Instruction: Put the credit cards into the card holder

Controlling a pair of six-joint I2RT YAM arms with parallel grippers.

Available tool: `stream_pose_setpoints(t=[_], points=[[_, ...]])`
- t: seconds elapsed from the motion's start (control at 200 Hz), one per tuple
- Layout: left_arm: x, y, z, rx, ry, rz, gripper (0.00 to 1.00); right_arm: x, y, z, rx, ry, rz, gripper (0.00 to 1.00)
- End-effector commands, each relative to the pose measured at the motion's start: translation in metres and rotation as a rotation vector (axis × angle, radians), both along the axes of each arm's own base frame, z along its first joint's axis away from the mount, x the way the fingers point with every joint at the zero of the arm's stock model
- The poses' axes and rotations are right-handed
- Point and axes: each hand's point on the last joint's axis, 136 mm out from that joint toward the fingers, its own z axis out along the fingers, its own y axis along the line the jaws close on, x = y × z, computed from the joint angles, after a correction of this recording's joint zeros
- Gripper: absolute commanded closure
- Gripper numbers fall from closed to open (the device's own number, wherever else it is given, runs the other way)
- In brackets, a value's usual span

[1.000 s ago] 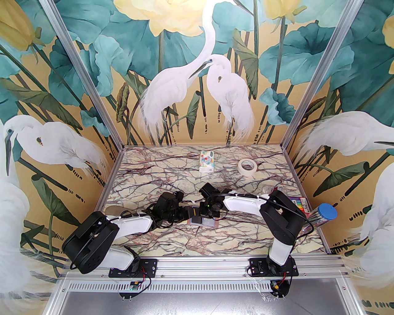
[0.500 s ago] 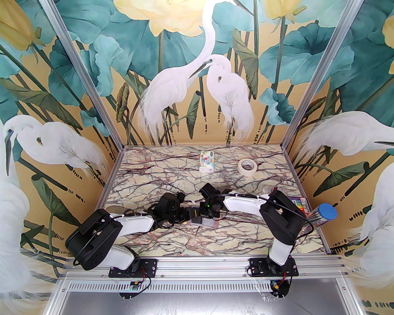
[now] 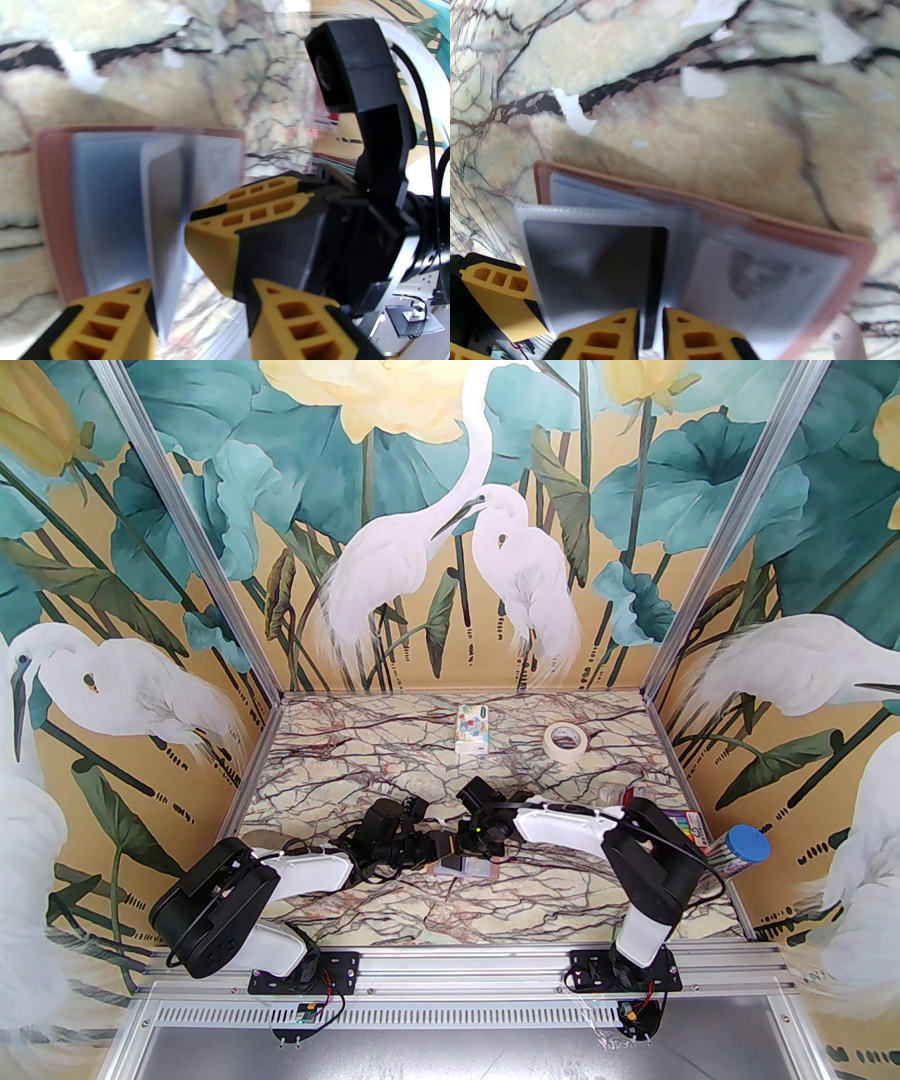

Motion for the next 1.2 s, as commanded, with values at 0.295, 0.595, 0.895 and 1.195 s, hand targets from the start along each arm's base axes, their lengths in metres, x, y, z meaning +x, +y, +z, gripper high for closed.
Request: stream_pose_setpoints(t=[0.295,0.595,0.895,1.195], points=[[0.006,-0.037,0.021,-0.088,-0.017,-0.072,0.55,0.011,-0.046,0.046,0.004,-0.098,-0.077,0.65],[0.008,-0.060,0.008,-0.073,-0.002,-0.105,0.55,0.013,-0.080,0.057,0.008,-0.130,-0.149,0.65],[0.008,-0.073,-0.002,-0.060,0.015,-0.121,0.55,0.012,-0.092,0.059,0.008,-0.143,-0.178,0.65],[0.010,-0.074,-0.003,-0.047,0.013,-0.122,0.55,0.013,-0.097,0.061,0.004,-0.156,-0.185,0.66]])
